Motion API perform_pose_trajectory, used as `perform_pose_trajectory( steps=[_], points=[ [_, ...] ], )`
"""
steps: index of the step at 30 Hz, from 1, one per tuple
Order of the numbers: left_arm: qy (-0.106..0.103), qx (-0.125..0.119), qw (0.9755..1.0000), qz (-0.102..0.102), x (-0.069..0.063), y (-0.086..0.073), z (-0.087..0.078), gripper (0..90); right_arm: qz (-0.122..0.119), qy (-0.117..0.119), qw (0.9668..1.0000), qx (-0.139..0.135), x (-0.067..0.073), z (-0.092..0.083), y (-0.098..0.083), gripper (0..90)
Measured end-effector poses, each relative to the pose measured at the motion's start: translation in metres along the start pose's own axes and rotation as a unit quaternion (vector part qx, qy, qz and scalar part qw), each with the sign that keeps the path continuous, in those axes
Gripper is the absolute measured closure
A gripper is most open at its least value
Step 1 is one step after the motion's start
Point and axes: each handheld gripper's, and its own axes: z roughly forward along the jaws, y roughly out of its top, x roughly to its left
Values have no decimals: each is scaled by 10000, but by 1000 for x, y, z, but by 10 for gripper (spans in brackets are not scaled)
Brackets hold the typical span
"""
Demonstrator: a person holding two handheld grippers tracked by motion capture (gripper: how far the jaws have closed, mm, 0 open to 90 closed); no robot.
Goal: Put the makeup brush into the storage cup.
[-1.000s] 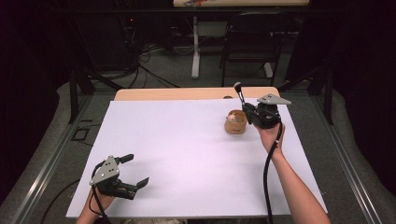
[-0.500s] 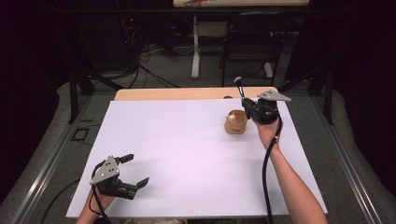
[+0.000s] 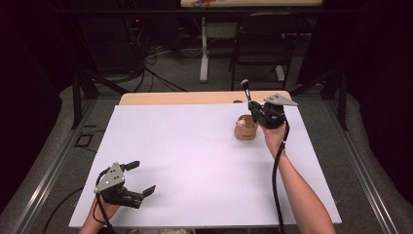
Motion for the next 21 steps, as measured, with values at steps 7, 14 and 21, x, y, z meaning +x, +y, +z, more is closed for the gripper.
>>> perform_pose_trajectory(
  steps=[7,14,21],
  points=[
    [3,5,10000,1,0,0,0,3,-49,81,10000,10,2,8,-3,791],
    [-1,15,10000,0,0,0,0,3,-40,170,9998,34,1,15,-7,790],
    [-14,17,10000,15,0,0,0,3,-17,183,9998,66,-1,18,-10,790]
  ],
)
